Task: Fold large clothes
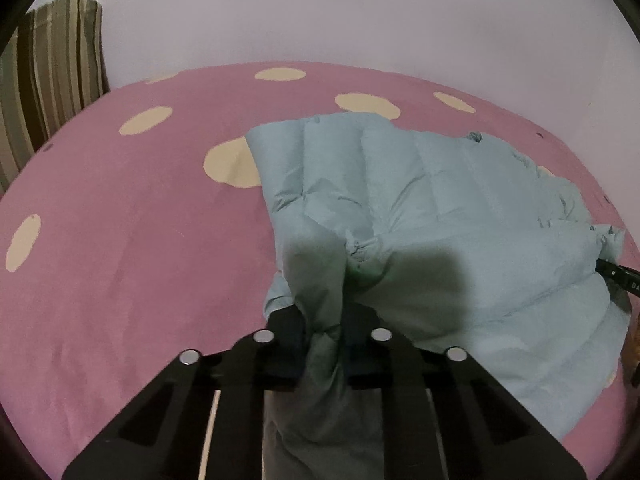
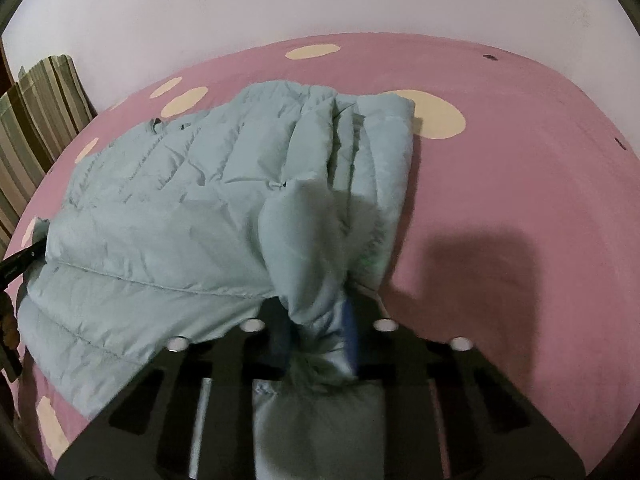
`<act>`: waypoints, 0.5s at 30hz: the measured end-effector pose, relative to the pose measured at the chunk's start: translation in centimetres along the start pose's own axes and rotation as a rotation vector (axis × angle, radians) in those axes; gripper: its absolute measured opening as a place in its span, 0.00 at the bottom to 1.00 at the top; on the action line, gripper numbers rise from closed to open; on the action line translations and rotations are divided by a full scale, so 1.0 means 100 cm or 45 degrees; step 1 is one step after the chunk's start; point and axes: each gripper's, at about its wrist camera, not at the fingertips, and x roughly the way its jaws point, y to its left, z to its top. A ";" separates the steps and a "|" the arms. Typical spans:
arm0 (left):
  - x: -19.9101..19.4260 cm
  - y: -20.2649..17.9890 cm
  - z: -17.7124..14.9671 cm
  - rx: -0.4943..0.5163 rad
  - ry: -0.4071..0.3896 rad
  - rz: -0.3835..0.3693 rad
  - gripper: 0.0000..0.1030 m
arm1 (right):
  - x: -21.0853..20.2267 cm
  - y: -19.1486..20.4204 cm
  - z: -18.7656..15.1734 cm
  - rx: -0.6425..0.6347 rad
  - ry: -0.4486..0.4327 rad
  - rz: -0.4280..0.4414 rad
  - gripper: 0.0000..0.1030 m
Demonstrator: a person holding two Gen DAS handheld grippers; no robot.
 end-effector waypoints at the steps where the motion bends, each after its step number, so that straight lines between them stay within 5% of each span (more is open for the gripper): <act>1: -0.004 -0.002 0.000 0.005 -0.012 0.007 0.08 | -0.002 0.000 -0.001 -0.001 -0.005 0.003 0.08; 15: -0.078 -0.010 0.011 0.014 -0.219 0.074 0.06 | -0.071 0.015 0.001 -0.048 -0.197 0.001 0.04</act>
